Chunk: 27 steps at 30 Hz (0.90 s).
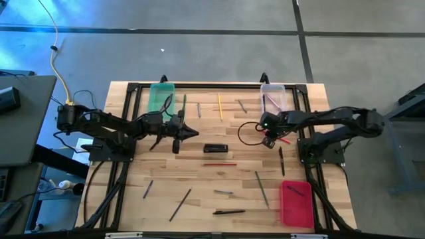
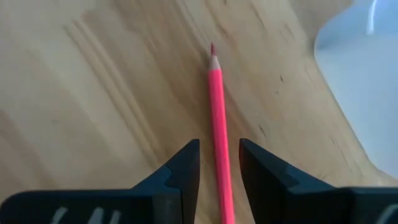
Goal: Sort crayons/erasers/pens/pencils in bins
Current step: Put the pink pencil into the green bin
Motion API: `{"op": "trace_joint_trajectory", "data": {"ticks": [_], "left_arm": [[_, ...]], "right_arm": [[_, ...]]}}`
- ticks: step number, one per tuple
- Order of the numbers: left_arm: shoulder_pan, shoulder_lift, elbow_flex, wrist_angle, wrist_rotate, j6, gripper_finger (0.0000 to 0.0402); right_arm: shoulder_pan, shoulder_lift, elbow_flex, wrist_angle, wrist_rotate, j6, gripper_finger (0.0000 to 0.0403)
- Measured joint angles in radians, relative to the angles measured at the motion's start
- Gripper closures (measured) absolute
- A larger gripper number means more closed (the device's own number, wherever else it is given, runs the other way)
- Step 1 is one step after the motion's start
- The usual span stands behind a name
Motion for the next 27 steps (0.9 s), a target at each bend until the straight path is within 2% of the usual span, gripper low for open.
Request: {"op": "trace_joint_trajectory", "data": {"ticks": [5, 13, 21, 27], "left_arm": [[-0.022, 0.000, 0.000, 0.000, -0.011, 0.010, 0.0401], [-0.047, 0.000, 0.000, 0.001, -0.017, 0.010, 0.0401], [-0.088, 0.000, 0.000, 0.001, -0.065, 0.002, 0.0401], [-0.088, 0.000, 0.000, 0.000, -0.062, -0.058, 0.0401]], "right_arm": [[-0.036, 0.055, 0.000, 0.038, 0.006, -0.009, 0.0308], [-0.098, 0.087, 0.005, 0.054, -0.091, -0.049, 0.0335], [-0.103, 0.094, 0.005, 0.055, -0.123, -0.069, 0.0376], [-0.103, 0.091, 0.003, 0.057, -0.127, -0.064, 0.0389]]}}
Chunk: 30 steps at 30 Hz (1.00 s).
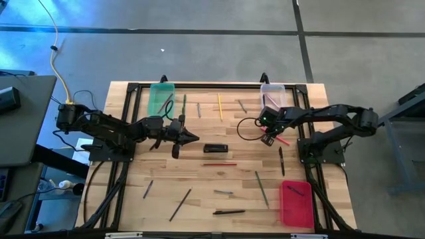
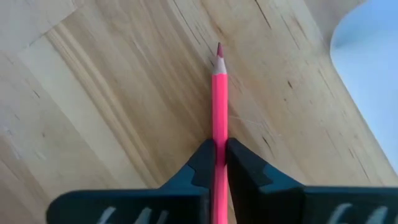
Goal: Sort crayons/erasers/pens/pencils in bins
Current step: Put the pink pencil into the green bin
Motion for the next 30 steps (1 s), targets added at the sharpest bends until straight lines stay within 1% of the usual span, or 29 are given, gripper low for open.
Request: {"op": "trace_joint_trajectory", "data": {"ticks": [5, 9, 18, 21, 24, 30], "left_arm": [[0.000, 0.000, 0.000, 0.000, -0.016, -0.002, 0.0402], [0.000, 0.000, 0.000, -0.002, -0.021, -0.011, 0.0402], [0.000, 0.000, 0.000, -0.007, -0.024, -0.021, 0.0401], [0.000, 0.000, 0.000, -0.006, -0.021, -0.026, 0.0401], [0.000, 0.000, 0.000, -0.006, -0.019, -0.027, 0.0401], [0.000, 0.000, 0.000, -0.006, -0.020, -0.039, 0.0401]], "right_arm": [[0.000, -0.039, -0.006, 0.010, -0.008, 0.004, 0.0390], [0.002, -0.100, -0.006, 0.026, -0.053, 0.013, 0.0390], [0.042, -0.215, -0.006, 0.052, -0.050, 0.060, 0.0391], [0.062, -0.250, -0.005, 0.127, -0.088, 0.086, 0.0391], [0.093, -0.270, -0.005, 0.243, -0.096, 0.094, 0.0391], [0.162, -0.244, -0.004, 0.608, -0.096, 0.083, 0.0391]]}}
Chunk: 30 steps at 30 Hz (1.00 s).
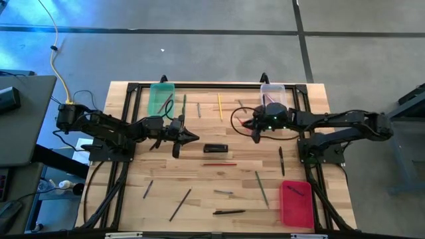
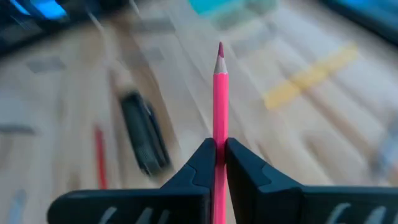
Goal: Sort crayons/erasers/pens/pencils in bins
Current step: Put the pink pencil into the green bin
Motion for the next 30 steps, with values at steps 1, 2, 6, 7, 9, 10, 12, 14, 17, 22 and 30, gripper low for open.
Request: {"op": "trace_joint_trajectory", "data": {"ticks": [1, 2, 6, 7, 9, 10, 12, 14, 17, 22, 30], "left_arm": [[0.000, 0.000, 0.000, 0.003, 0.000, -0.005, 0.0402], [-0.001, 0.000, 0.000, 0.008, -0.001, -0.006, 0.0401], [-0.021, 0.000, 0.005, 0.024, -0.005, -0.006, 0.0401], [-0.029, 0.000, 0.009, 0.023, -0.012, -0.006, 0.0401], [-0.049, 0.000, 0.021, 0.022, -0.043, -0.001, 0.0399], [-0.061, 0.005, 0.028, 0.023, -0.055, 0.009, 0.0397], [-0.083, 0.013, 0.045, 0.021, -0.080, 0.018, 0.0386], [-0.103, 0.023, 0.062, 0.022, -0.101, 0.020, 0.0371], [-0.124, 0.043, 0.080, 0.020, -0.109, 0.020, 0.0344], [-0.156, 0.094, 0.130, 0.020, -0.109, 0.021, 0.0298], [-0.169, 0.213, 0.255, 0.039, -0.157, 0.021, 0.0261]], "right_arm": [[0.010, 0.010, 0.000, 0.067, 0.001, -0.003, 0.0391], [0.022, 0.023, 0.000, 0.141, 0.003, -0.007, 0.0391], [0.067, 0.100, 0.001, 0.416, 0.023, -0.025, 0.0391], [0.079, 0.124, 0.001, 0.486, 0.031, -0.027, 0.0391], [0.098, 0.174, 0.002, 0.620, 0.043, -0.032, 0.0391], [0.108, 0.201, 0.002, 0.688, 0.044, -0.034, 0.0391], [0.128, 0.253, 0.002, 0.816, 0.044, -0.034, 0.0391], [0.145, 0.298, 0.002, 0.915, 0.044, -0.034, 0.0391], [0.171, 0.346, 0.002, 1.030, 0.044, -0.034, 0.0391], [0.217, 0.395, 0.003, 1.166, 0.044, -0.035, 0.0391], [0.265, 0.401, 0.003, 1.218, 0.044, -0.061, 0.0391]]}}
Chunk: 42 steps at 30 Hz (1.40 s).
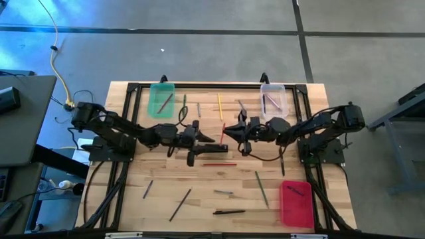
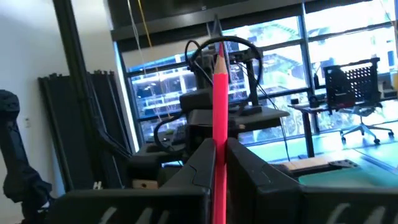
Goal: Sort crayons/erasers/pens/pencils in bins
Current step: Put the pink pencil into the green bin
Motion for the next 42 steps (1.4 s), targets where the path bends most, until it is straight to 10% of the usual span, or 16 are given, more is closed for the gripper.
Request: {"op": "trace_joint_trajectory", "data": {"ticks": [42], "left_arm": [[0.012, 0.130, 0.170, 0.059, -0.002, 0.044, 0.0257]], "right_arm": [[0.040, 0.000, 0.000, 0.030, 0.000, -0.009, 0.0391]]}}
